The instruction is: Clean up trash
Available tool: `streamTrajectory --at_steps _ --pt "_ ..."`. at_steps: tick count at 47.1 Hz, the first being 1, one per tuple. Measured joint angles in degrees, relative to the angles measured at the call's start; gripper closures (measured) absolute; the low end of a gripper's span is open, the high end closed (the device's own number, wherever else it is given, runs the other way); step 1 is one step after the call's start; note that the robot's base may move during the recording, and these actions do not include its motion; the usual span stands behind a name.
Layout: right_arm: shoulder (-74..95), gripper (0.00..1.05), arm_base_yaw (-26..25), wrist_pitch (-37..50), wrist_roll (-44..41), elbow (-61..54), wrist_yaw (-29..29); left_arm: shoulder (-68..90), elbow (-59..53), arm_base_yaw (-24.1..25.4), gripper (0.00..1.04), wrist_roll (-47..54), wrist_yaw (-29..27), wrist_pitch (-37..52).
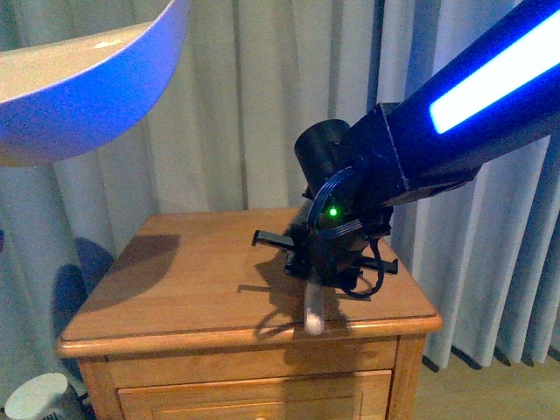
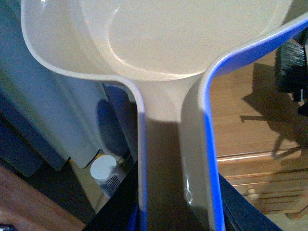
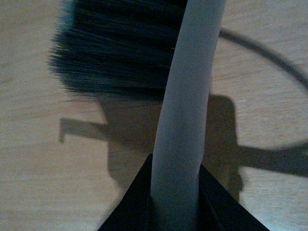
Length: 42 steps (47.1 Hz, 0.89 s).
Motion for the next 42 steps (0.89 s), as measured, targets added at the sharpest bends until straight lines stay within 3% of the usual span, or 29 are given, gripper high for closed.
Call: streamTrajectory --at_steps 24,42 --pt "-23.26 0.87 -0.35 17.42 -11.43 -21.38 3.28 0.0 0.0 0.0 0.79 0.0 -0.02 0.0" --pt "-53.22 0.87 1.62 35.98 -24.5 -51.36 11.28 0.0 0.0 0.0 0.79 0.0 0.0 0.0"
